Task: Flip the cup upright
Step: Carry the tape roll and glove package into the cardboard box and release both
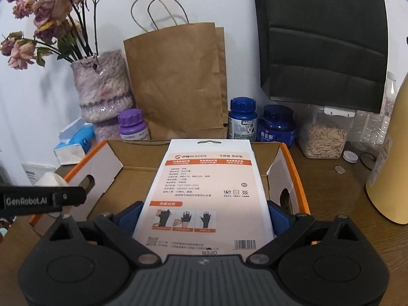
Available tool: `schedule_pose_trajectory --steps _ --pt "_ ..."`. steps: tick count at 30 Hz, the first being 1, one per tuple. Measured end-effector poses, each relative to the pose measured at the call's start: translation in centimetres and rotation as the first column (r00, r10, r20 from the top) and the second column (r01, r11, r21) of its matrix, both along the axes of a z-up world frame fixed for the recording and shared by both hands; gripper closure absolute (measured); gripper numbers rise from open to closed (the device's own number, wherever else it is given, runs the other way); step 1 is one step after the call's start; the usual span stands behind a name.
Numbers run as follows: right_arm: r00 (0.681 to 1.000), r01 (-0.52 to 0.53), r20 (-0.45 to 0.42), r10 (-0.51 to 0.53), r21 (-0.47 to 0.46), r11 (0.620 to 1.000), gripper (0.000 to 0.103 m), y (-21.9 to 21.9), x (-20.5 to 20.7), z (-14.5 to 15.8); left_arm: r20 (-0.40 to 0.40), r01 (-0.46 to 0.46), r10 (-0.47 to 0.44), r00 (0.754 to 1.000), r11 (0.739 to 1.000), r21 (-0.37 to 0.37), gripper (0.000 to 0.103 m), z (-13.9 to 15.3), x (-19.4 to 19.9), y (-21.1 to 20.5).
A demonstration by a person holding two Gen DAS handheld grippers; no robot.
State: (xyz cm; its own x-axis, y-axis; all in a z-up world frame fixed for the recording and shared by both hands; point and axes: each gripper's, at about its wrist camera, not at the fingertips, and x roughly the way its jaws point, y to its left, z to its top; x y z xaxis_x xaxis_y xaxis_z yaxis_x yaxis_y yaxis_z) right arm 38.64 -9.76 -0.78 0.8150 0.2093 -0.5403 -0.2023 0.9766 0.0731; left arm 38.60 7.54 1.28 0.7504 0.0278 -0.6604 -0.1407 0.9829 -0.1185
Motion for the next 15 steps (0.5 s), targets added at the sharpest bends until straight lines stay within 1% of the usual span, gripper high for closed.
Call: schedule_pose_trajectory --steps 4,6,8,9,11,12,13,14,15 --pt "0.999 0.006 0.040 -0.005 -0.013 1.000 0.005 -0.2 0.0 -0.6 0.010 0.010 -0.010 1.000 1.000 0.017 0.049 -0.6 0.5 -0.3" --pt "0.999 0.015 0.049 -0.015 0.003 1.000 0.005 -0.6 0.1 -0.9 0.016 0.015 -0.015 1.000 1.000 0.028 0.049 -0.6 0.7 -0.5" --pt "0.999 0.021 0.040 -0.022 0.024 0.999 0.005 -1.1 0.4 -1.3 0.028 0.015 -0.016 0.999 0.999 0.037 0.049 -0.5 0.8 -0.6" --pt "0.999 0.019 0.032 -0.020 0.026 0.999 0.018 -1.3 0.5 -1.4 0.033 0.015 -0.016 0.999 0.999 0.037 0.049 -0.5 0.8 -0.6" --pt "0.999 0.032 0.019 -0.032 0.027 0.999 0.039 -1.7 0.8 -1.5 0.033 0.012 -0.013 0.999 1.000 0.029 0.049 -0.5 1.0 -0.7" --pt "0.999 0.035 0.007 -0.035 0.045 0.998 0.037 -2.1 1.0 -1.5 0.033 0.013 -0.014 0.999 1.000 0.025 0.047 -0.6 1.0 -0.8" --pt "0.999 0.033 0.000 -0.033 0.063 0.997 0.036 -2.3 1.1 -1.6 0.033 0.018 -0.018 0.999 1.000 0.025 0.042 -0.7 1.1 -0.9" --pt "0.999 0.032 -0.009 -0.031 0.065 0.997 0.032 -2.4 1.2 -1.7 0.032 0.020 -0.021 0.999 0.999 0.034 0.039 -0.8 1.1 -1.1" --pt "0.999 0.032 -0.015 -0.031 0.062 0.998 0.026 -2.4 1.3 -1.8 0.035 0.016 -0.018 0.999 0.999 0.045 0.029 -0.8 1.1 -1.2"
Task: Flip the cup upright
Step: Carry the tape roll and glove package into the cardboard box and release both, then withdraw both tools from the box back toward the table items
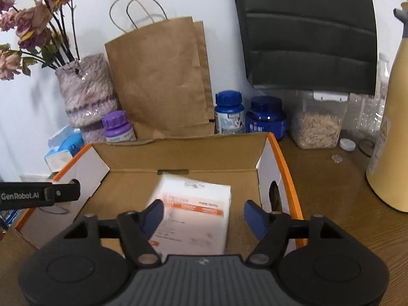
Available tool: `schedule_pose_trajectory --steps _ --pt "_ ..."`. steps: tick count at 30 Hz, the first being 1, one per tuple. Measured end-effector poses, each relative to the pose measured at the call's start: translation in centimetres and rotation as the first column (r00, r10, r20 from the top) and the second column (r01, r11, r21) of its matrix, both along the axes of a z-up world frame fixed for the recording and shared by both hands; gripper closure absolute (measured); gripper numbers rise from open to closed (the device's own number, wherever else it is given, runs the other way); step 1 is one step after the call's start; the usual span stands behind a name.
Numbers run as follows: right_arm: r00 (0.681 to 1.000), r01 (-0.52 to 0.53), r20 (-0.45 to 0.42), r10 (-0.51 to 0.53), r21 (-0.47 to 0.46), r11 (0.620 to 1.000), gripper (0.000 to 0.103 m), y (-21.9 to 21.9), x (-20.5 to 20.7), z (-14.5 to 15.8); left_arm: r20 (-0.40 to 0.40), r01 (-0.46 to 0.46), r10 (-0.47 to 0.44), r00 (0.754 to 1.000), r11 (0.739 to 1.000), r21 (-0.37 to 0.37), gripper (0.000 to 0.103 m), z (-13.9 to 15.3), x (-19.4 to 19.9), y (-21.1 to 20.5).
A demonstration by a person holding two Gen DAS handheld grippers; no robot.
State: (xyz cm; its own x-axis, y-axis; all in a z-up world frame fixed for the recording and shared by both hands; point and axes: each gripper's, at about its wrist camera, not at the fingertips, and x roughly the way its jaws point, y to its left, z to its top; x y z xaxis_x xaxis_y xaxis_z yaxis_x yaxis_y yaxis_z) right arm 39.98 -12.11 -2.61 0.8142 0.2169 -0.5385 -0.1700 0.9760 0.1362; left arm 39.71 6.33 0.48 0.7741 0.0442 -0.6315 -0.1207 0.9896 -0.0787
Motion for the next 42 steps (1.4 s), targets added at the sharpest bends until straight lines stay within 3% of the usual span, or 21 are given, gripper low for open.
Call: schedule_pose_trajectory --steps 1,7,21,42 --pt "1.000 -0.002 -0.003 0.002 -0.003 1.000 0.023 0.1 0.0 -0.1 0.006 -0.005 0.005 1.000 1.000 0.010 0.021 0.0 0.0 -0.1" --pt "1.000 -0.009 0.003 0.009 0.005 1.000 0.003 -0.1 -0.4 0.1 0.033 -0.023 0.023 0.999 1.000 0.005 0.000 0.3 -0.6 0.2" --pt "0.996 -0.011 0.090 0.005 0.063 0.998 0.000 -2.6 -4.3 3.7 0.089 -0.013 0.013 0.996 1.000 0.006 0.000 3.3 -3.7 -0.7" --pt "0.988 -0.045 0.149 0.042 0.017 0.999 0.000 -2.2 -13.5 7.4 0.142 -0.009 0.011 0.990 1.000 -0.014 0.000 6.5 -13.0 -0.2"
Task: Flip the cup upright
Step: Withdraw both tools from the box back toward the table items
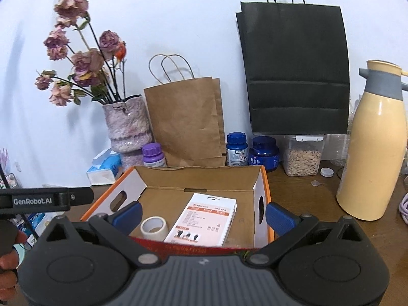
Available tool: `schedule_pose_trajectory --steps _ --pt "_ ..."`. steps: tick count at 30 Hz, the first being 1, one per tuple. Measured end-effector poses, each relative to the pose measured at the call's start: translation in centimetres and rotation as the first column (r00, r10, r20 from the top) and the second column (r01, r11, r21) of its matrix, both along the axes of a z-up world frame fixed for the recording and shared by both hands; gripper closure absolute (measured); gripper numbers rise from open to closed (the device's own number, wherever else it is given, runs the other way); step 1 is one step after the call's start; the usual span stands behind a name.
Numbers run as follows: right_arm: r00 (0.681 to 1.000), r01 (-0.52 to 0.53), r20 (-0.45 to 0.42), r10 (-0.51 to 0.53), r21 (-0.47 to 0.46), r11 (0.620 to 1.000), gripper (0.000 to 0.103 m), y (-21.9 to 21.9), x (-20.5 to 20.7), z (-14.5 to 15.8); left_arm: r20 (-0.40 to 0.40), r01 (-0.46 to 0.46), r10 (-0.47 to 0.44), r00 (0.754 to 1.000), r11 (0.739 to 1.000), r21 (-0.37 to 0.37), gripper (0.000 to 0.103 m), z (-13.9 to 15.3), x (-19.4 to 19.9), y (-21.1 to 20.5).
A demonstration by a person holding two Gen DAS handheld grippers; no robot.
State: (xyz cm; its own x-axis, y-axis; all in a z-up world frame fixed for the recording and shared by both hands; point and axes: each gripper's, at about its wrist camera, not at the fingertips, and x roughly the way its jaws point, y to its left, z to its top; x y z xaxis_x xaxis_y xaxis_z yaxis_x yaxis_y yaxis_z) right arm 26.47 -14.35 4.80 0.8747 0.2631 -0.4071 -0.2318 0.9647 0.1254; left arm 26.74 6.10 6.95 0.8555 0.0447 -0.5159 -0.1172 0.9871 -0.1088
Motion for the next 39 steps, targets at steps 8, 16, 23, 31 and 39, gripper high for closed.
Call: schedule_pose_trajectory --steps 8,16,23,31,39 --pt "1.000 -0.015 0.014 0.015 -0.009 1.000 0.000 0.1 -4.0 0.4 0.014 0.017 -0.017 1.000 1.000 0.013 0.000 0.4 -4.0 -0.3" --pt "1.000 -0.016 0.017 0.017 -0.022 1.000 0.000 0.2 -8.2 -0.1 0.018 0.028 -0.028 0.999 1.000 0.005 0.000 -0.2 -7.8 0.0" --pt "1.000 -0.019 0.011 0.019 -0.038 0.999 0.000 0.0 -11.5 -1.4 0.013 0.033 -0.033 0.999 0.999 0.015 0.000 -1.2 -10.6 0.2" --pt "1.000 -0.024 -0.008 0.023 -0.043 0.999 0.000 -0.4 -13.7 -2.9 0.023 0.036 -0.037 0.999 0.999 0.014 0.000 -2.2 -13.6 0.3" --pt "0.999 -0.040 -0.009 0.039 -0.035 0.999 0.000 -1.1 -15.8 -3.9 0.021 0.003 -0.003 1.000 1.000 0.021 0.000 -3.3 -16.5 0.6"
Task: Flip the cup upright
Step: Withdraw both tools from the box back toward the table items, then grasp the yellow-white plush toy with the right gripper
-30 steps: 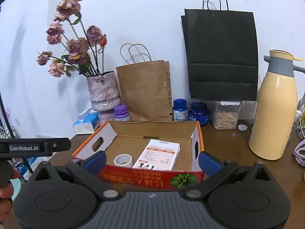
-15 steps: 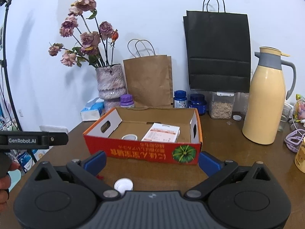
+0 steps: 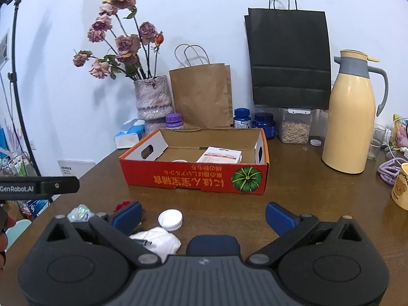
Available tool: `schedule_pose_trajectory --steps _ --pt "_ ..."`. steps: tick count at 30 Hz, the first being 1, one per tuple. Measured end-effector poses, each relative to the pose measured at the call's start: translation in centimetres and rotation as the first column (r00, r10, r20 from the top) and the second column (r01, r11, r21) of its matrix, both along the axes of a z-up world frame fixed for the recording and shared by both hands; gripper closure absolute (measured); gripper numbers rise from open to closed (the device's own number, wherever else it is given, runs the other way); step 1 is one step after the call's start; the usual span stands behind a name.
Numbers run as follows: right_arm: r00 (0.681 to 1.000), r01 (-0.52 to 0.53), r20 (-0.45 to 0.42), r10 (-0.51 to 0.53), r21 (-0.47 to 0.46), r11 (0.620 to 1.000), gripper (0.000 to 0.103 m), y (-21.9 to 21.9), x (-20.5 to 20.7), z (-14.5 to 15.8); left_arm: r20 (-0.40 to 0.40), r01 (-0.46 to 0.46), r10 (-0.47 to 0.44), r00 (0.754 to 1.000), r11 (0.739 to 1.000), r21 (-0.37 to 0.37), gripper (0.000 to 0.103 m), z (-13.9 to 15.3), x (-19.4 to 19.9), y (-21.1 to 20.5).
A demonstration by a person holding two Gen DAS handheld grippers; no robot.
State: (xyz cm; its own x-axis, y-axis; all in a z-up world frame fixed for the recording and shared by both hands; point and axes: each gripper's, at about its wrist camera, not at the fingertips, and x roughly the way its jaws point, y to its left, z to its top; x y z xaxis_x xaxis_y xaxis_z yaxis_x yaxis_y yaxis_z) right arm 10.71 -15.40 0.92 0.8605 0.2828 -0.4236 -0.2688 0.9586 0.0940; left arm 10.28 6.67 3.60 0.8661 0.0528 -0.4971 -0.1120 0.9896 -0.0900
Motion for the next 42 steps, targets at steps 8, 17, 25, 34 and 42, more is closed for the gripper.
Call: schedule_pose_trajectory --steps 8,17,25,34,42 --pt "0.999 -0.039 0.003 0.039 -0.024 0.999 0.000 0.5 -2.6 -1.4 -0.002 -0.016 0.016 1.000 1.000 0.019 0.000 -1.4 -2.8 0.6" --pt "0.995 -0.098 -0.029 0.097 -0.059 0.993 0.000 1.6 -5.0 -3.6 -0.014 -0.025 0.025 1.000 1.000 0.008 0.000 -3.4 -5.1 1.2" --pt "0.990 -0.136 -0.057 0.131 -0.087 0.987 0.000 2.7 -6.3 -5.5 -0.037 -0.039 0.039 0.999 0.999 -0.004 0.000 -5.0 -6.6 1.8" --pt "0.978 -0.201 -0.069 0.195 -0.098 0.975 0.001 4.1 -6.1 -6.8 -0.060 -0.060 0.059 0.996 0.998 -0.007 0.000 -6.2 -7.9 2.6" --pt "0.951 -0.305 -0.100 0.292 -0.169 0.937 0.013 5.8 -4.4 -7.9 -0.072 -0.068 0.067 0.995 0.998 -0.015 0.000 -6.5 -8.3 3.2"
